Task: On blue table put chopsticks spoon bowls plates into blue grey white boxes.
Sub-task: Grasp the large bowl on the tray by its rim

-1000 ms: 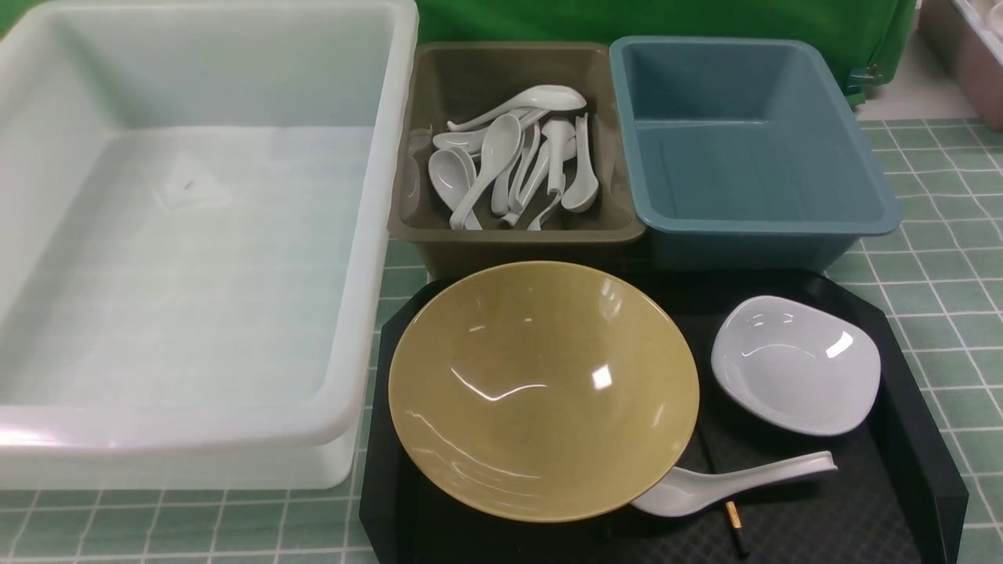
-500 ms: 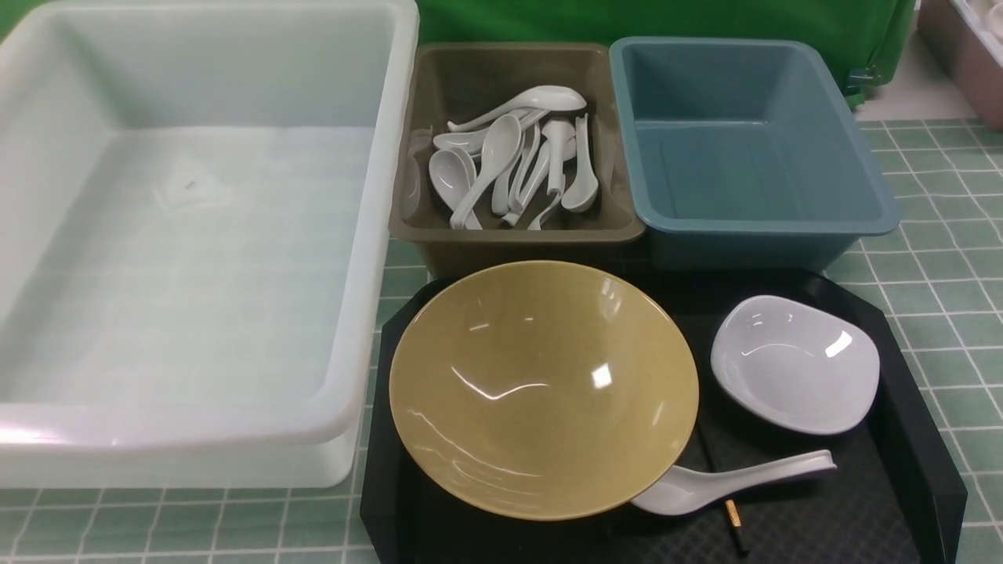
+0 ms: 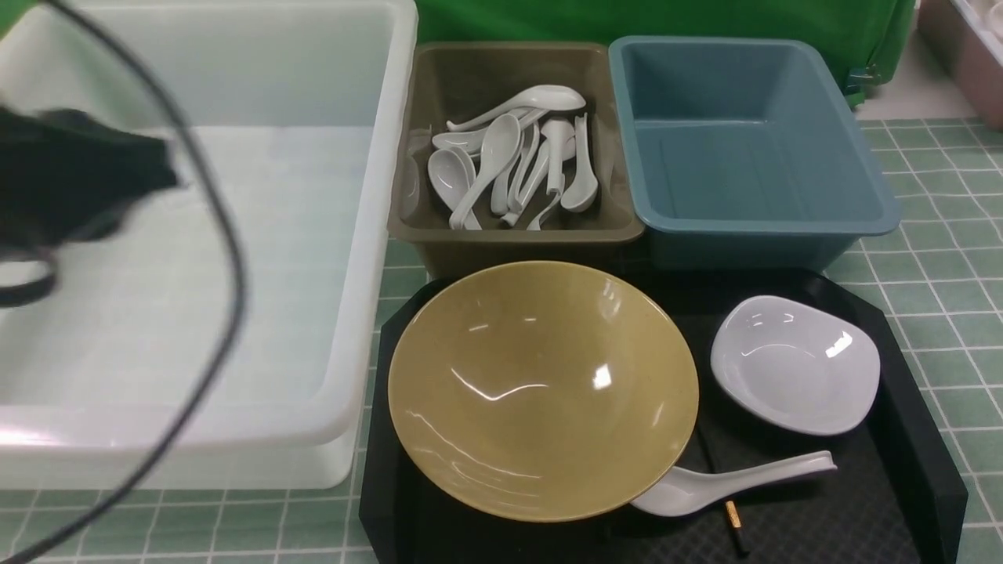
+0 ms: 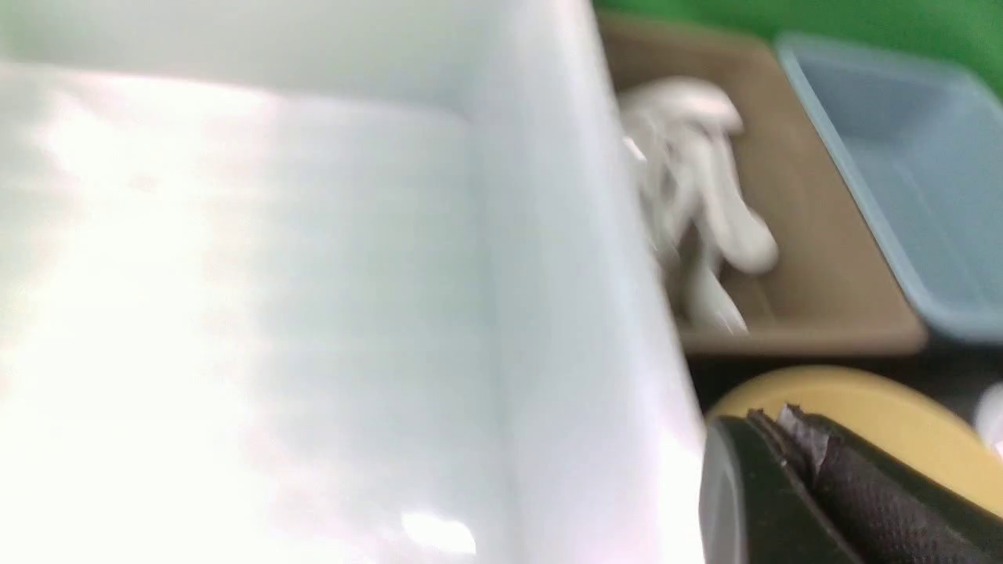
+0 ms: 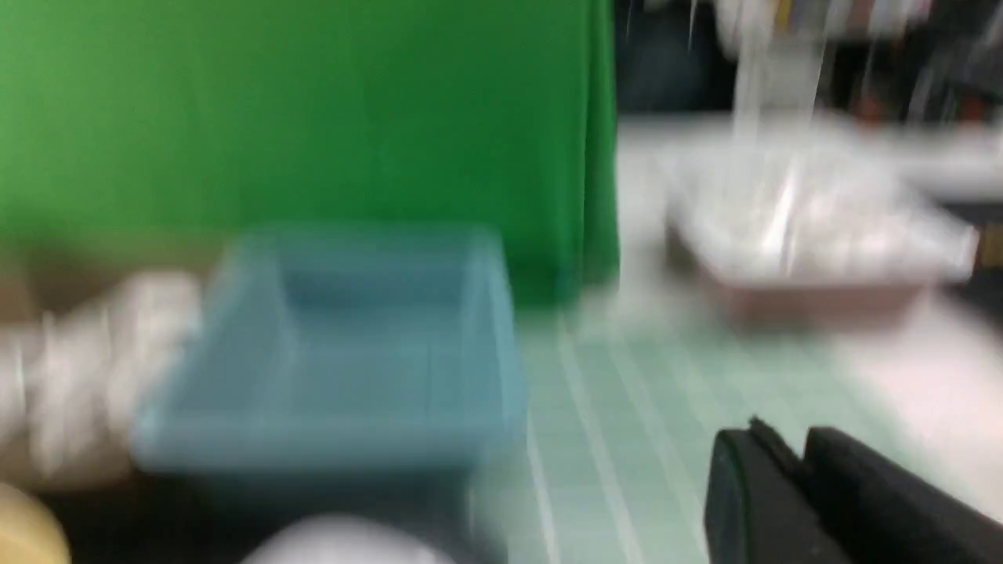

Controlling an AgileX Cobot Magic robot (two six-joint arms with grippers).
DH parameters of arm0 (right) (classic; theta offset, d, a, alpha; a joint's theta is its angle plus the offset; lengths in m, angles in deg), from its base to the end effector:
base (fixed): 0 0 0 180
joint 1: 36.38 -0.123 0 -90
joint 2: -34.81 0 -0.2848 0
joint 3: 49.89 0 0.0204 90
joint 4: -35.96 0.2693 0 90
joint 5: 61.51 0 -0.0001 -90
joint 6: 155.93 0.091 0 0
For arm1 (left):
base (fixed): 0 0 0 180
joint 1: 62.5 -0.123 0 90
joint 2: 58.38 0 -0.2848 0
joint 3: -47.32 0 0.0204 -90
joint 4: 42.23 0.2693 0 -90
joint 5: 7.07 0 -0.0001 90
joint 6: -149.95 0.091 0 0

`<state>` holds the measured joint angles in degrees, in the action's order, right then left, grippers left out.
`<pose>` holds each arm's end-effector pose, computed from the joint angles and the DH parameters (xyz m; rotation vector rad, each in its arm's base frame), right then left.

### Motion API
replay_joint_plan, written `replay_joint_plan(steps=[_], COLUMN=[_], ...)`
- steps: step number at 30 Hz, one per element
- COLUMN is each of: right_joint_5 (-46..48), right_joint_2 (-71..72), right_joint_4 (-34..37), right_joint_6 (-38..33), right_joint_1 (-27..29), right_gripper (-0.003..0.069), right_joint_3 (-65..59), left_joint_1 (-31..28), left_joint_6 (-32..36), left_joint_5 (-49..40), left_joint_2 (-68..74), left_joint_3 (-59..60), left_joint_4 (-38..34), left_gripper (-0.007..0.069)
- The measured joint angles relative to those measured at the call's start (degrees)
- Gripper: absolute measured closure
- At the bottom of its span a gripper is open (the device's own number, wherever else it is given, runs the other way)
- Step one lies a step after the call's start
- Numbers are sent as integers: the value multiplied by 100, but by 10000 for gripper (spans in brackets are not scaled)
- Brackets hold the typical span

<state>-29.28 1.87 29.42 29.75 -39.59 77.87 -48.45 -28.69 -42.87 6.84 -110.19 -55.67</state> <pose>0.1085 0.0005 0.2792 -0.0169 2.0453 -0.0257 0.2149 -0.0666 0.3639 0.1641 2.1553 -0.3860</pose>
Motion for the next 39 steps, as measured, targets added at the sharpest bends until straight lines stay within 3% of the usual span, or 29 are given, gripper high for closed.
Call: replay_joint_plan(steps=[4, 9, 13, 21, 25, 31, 34, 37, 39], right_joint_5=[171, 171, 81, -585, -715, -749, -775, -807, -817], right_joint_2=[-379, -812, -935, -936, -941, -941, -941, -941, -941], right_joint_4=[205, 600, 804, 844, 844, 848, 848, 848, 848], right_joint_6=[-469, -568, -743, -763, -763, -763, -763, -807, -893], right_joint_1=[-580, -1042, -1275, -1346, -1346, -1346, -1346, -1351, -1351], right_gripper=[623, 623, 623, 622, 621, 616, 616, 615, 614], right_joint_3=[-147, -508, -668, -668, -668, -668, -668, -668, -668], left_joint_1=[1162, 2165, 2621, 2776, 2776, 2890, 2936, 2924, 2859], left_joint_6=[1280, 1910, 1973, 1778, 1533, 1404, 1424, 1411, 1228], left_joint_5=[-844, -1591, -1683, -1662, -1658, -1926, -2047, -2274, -2781], left_joint_2=[1177, 2502, 3333, 5210, 5765, 6245, 6251, 6251, 6251], left_joint_3=[-893, -1890, -2497, -3224, -3470, -4206, -4615, -5019, -5495], left_joint_4=[-743, -952, -693, -23, -62, -1155, -1295, -1123, -445], left_gripper=[623, 623, 623, 623, 623, 622, 618, 613, 573])
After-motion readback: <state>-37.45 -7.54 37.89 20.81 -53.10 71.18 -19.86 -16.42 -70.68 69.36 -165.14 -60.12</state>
